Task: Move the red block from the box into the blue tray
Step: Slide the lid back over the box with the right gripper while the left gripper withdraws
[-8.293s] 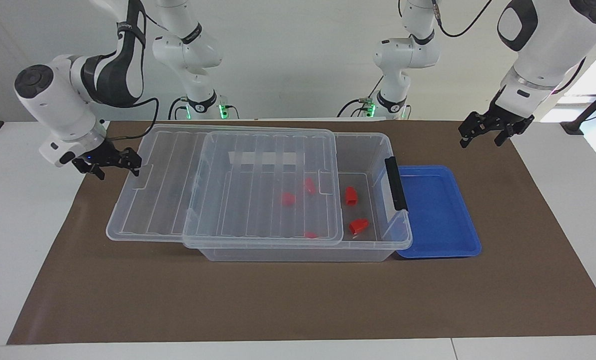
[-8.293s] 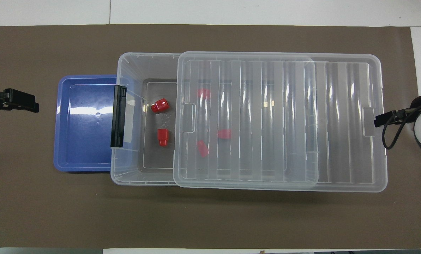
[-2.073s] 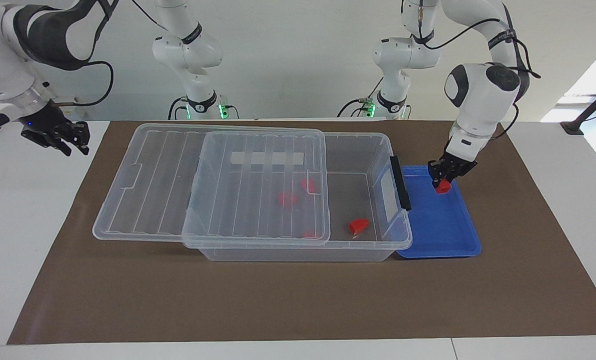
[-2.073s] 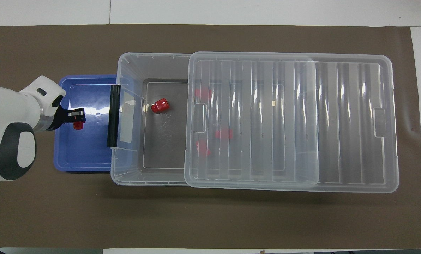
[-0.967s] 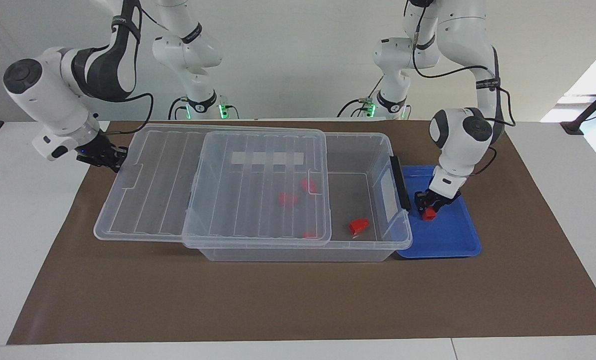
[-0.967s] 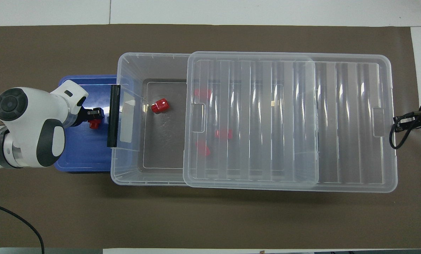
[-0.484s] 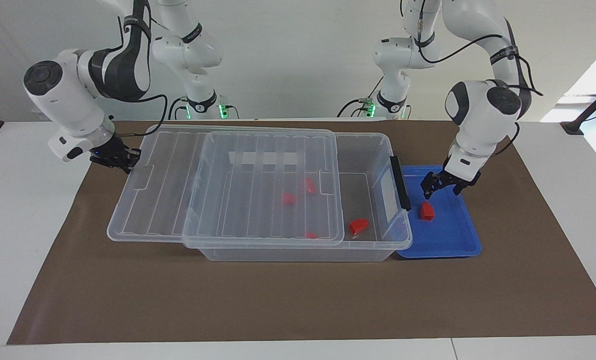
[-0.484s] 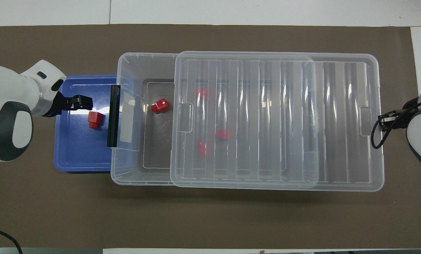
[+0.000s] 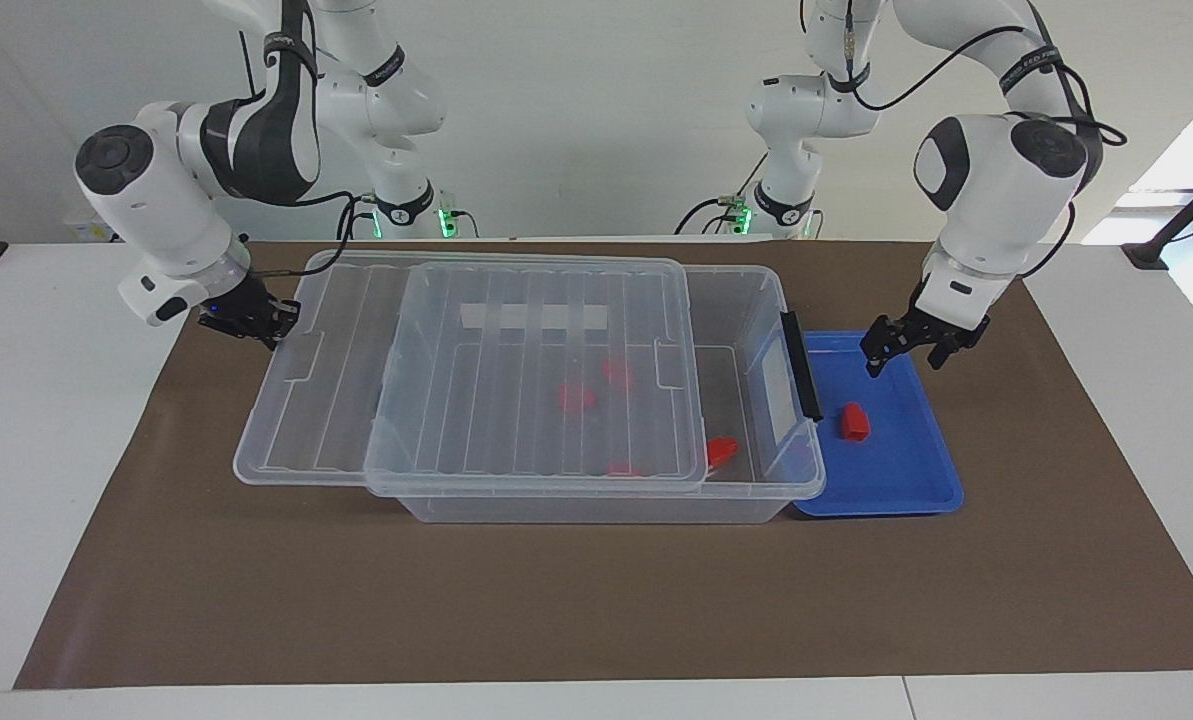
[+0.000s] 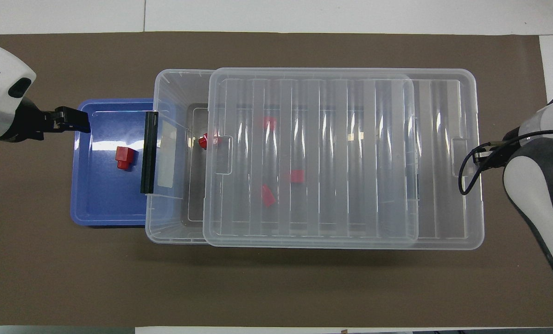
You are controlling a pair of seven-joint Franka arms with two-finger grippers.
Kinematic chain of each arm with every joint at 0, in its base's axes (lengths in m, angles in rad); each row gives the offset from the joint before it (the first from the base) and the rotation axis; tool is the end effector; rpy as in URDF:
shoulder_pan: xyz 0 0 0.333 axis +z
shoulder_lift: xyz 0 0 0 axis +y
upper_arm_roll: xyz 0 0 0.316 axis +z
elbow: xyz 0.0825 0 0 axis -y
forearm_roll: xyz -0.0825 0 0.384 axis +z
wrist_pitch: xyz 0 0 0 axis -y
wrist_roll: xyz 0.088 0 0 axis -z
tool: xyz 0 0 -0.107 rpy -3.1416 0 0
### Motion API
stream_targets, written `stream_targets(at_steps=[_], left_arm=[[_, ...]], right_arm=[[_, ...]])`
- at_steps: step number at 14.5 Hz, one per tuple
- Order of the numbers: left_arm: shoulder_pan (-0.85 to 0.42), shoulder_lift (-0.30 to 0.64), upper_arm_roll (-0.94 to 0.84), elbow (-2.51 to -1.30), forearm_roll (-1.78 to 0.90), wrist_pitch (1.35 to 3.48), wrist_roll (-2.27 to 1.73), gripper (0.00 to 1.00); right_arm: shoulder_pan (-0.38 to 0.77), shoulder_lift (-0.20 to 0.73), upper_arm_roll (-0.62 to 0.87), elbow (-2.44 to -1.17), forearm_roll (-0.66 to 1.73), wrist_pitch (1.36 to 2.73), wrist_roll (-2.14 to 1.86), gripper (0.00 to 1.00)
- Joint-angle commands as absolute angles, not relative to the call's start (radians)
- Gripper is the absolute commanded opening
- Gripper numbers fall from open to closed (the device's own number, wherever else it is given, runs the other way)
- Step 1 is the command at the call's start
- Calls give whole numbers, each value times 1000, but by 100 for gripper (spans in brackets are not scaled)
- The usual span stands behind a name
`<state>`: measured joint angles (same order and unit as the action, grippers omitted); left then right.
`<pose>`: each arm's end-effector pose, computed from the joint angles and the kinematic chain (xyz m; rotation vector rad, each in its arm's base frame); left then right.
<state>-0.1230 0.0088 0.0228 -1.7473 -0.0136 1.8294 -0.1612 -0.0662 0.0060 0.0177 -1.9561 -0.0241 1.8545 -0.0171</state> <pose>0.5705 -0.0585 0.5583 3.1155 0.0997 0.1107 0.5461 -0.0284 0.4625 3.1177 -0.0365 -0.1690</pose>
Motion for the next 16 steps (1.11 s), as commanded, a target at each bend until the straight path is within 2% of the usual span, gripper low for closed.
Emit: stream_targets(at_steps=[1, 8, 16], left_arm=[[-101, 14, 18, -1678, -3, 1734, -153, 100], [-98, -11, 18, -1654, -5, 1637, -149, 100], [-101, -15, 17, -1669, -3, 1647, -114, 100]], right_arm=[[-67, -20, 60, -2008, -32, 1904, 37, 0], [-64, -17, 116, -2033, -23, 1944, 115, 0], [-64, -17, 161, -2033, -18, 1948, 172, 0]])
